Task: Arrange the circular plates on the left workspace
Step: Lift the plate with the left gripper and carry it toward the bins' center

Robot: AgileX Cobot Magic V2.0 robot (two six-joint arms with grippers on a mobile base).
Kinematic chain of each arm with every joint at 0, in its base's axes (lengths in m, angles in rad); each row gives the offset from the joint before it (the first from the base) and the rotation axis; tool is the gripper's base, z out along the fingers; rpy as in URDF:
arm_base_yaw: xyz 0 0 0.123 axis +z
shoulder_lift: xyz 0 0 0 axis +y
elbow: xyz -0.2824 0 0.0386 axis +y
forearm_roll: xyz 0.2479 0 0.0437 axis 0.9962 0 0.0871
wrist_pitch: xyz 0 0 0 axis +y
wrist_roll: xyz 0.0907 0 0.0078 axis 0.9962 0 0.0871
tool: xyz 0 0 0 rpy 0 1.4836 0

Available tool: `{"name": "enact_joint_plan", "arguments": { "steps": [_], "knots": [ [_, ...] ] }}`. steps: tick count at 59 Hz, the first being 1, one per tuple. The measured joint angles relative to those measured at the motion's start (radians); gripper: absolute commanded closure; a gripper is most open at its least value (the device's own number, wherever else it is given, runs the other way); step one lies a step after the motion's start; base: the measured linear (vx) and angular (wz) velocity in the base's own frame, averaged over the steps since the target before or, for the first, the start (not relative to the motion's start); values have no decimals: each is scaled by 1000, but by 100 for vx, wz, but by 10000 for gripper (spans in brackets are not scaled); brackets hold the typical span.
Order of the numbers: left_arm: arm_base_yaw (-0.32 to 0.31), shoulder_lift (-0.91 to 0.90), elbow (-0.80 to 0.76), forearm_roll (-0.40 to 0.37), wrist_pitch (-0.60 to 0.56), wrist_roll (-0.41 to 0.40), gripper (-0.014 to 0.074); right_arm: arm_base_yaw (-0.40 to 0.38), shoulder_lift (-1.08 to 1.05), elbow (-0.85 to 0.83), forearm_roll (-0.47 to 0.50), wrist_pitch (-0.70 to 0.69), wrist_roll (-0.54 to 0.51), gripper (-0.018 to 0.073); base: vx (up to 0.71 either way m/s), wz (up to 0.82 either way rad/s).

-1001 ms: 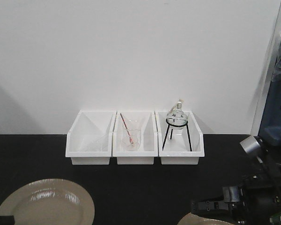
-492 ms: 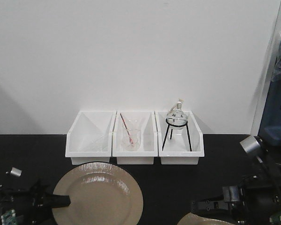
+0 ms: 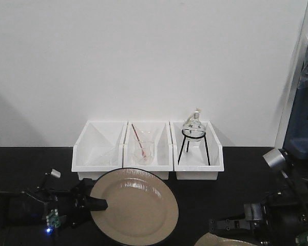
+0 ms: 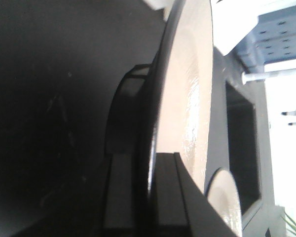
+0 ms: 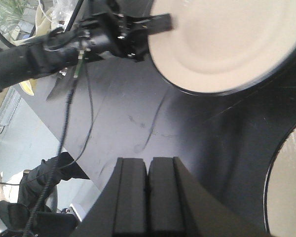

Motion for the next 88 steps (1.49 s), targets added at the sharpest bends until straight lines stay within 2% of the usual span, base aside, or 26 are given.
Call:
{"name": "enact_joint_plan", "arguments": {
  "steps": [14, 23, 29, 34, 35, 47, 54, 69, 88],
  "knots": [
    [-47, 86, -50, 2, 0, -20, 597, 0, 0, 0, 0, 1, 0, 563, 0, 0],
    [-71, 113, -57, -22, 0, -29, 590, 0, 0, 0, 0, 3, 0, 563, 0, 0],
    [-83, 124, -57, -37, 0, -26, 556, 0, 0, 0, 0, 4, 0, 563, 0, 0],
    [-88, 128, -61, -44, -1, 6, 491, 1, 0, 0, 0, 5, 0, 563, 0, 0],
    [-89, 130, -62, -49, -1, 46, 408, 1, 0, 0, 0, 6, 0, 563, 0, 0],
    [-91, 134, -62, -44, -9, 167, 144, 0, 0, 0, 0, 6, 0, 563, 0, 0],
    [-91, 134, -62, -42, -16, 219, 53, 0, 0, 0, 0, 6, 0, 563, 0, 0],
    [-69, 134, -62, -11, -8, 249, 38, 0, 0, -1, -1, 6, 0, 563, 0, 0],
    [4, 134, -62, 45, 144, 250, 38, 0, 0, -1, -3, 6, 0, 563, 0, 0]
  ]
}}
